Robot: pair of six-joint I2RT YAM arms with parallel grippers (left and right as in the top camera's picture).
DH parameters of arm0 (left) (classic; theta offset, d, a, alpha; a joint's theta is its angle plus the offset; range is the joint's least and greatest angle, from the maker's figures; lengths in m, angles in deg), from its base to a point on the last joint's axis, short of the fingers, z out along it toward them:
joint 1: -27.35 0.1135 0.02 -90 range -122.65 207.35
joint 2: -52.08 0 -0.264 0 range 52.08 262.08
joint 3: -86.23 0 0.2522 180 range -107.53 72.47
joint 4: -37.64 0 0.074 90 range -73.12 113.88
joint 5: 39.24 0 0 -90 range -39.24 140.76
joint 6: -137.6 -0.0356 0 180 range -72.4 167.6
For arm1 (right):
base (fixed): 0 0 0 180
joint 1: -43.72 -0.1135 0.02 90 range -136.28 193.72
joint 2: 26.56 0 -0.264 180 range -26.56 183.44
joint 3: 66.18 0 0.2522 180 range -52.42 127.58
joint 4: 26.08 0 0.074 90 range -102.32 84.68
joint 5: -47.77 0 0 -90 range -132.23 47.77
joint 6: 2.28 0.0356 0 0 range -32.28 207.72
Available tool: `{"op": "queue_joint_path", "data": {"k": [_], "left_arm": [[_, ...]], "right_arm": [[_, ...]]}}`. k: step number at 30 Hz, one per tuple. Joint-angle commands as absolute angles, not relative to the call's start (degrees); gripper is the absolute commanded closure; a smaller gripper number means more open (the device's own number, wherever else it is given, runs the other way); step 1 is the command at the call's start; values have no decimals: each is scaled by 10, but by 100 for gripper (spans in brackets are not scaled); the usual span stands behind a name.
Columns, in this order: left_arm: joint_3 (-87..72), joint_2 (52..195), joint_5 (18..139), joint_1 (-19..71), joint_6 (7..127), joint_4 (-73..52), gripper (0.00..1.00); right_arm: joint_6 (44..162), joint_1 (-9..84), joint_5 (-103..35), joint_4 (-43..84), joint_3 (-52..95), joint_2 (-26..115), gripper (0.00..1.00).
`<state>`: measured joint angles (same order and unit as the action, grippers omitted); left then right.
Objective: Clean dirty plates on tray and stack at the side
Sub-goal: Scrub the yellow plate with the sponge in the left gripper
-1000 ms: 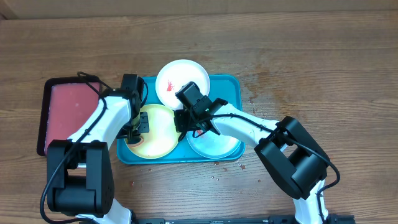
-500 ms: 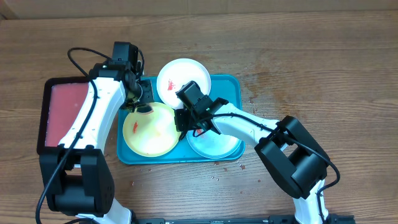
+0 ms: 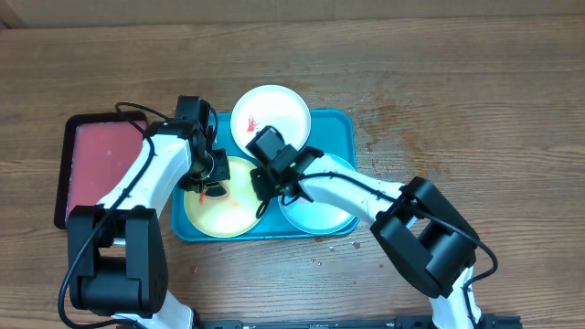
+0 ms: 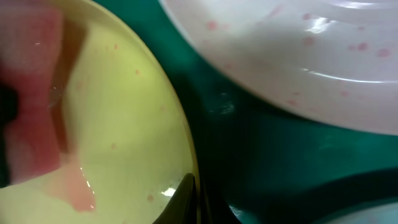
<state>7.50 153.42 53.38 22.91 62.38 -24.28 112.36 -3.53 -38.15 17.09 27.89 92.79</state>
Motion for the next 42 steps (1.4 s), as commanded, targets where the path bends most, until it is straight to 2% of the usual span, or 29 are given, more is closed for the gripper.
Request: {"op": "queue_joint_path", "data": {"k": [1, 13, 19, 28, 33, 38, 42], "left_arm": [[80, 1538, 538, 232, 619, -243, 96], [97, 1538, 542, 232, 617, -245, 96], [164, 1541, 538, 232, 617, -174, 96], [193, 1541, 267, 233, 620, -197, 96], [183, 1541, 205, 233, 620, -218, 96], [113, 1541, 229, 228, 620, -259, 96], [49, 1541, 451, 224, 619, -264, 96]], "right_arm": [[1135, -55, -397, 160, 293, 932, 96], [1147, -53, -450, 158, 290, 940, 96], [1147, -53, -457, 160, 290, 940, 96], [1147, -53, -456, 168, 290, 940, 96], [1147, -53, -456, 169, 290, 940, 96], [1147, -53, -456, 169, 290, 940, 96], [1147, -53, -446, 165, 290, 940, 96]]}}
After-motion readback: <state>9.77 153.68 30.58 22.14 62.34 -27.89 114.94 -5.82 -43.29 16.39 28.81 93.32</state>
